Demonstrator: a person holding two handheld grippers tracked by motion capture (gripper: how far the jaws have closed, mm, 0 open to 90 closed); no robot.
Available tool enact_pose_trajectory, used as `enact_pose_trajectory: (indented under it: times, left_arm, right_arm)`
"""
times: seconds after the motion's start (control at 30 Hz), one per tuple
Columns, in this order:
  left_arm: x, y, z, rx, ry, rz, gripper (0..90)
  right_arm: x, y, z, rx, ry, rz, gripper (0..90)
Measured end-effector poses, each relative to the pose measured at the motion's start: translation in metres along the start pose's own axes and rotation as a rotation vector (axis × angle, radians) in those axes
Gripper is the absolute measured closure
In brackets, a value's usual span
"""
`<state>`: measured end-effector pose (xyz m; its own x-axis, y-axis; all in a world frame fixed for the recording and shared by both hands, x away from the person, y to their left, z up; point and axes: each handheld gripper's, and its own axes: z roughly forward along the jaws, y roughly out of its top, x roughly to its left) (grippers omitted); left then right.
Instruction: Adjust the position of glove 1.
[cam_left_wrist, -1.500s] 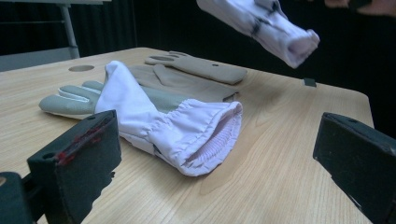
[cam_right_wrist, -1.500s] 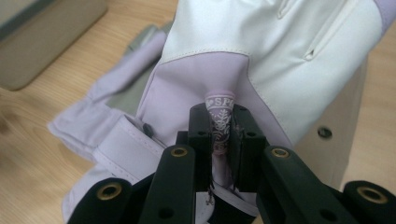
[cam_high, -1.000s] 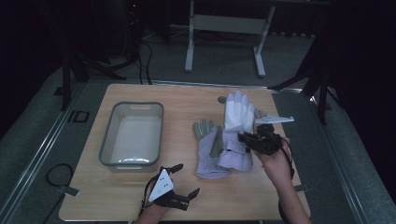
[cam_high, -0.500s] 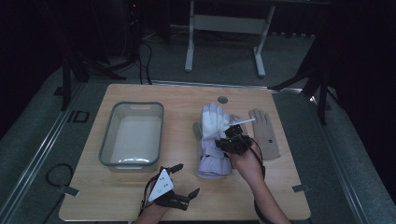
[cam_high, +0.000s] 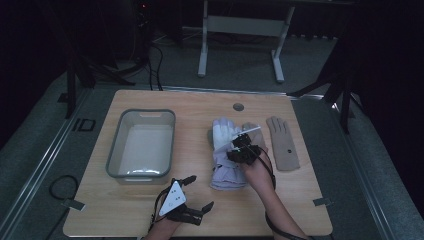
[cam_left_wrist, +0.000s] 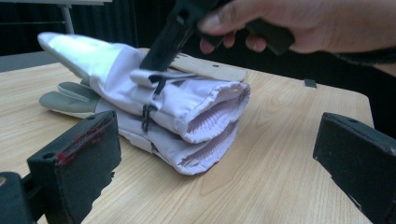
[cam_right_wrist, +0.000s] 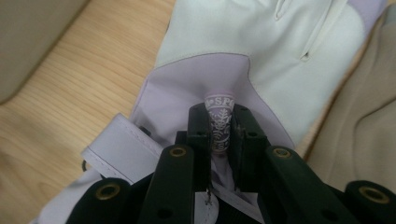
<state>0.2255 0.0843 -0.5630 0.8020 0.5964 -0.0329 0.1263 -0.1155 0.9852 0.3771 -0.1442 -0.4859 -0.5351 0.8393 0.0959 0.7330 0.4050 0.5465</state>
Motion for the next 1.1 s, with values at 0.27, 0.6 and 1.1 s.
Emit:
enact_pose_trajectory:
  times: [0.27,0.6,1.1]
  left_arm:
    - [0.0,0.0,0.0,0.002,0.007,-0.004,1.0]
    - [0.0,0.0,0.001,0.006,0.028,-0.007,1.0]
    - [-0.005,0.012,0.008,0.099,0.088,-0.018,1.0]
  right_arm:
    - [-0.003,-0.003,0.009,0.018,0.018,-0.005,75.2]
    - [-0.012,-0.004,-0.012,-0.047,0.06,-0.053,47.3]
    - [-0.058,-0.042,-0.055,-0.287,0.208,-0.139,14.4]
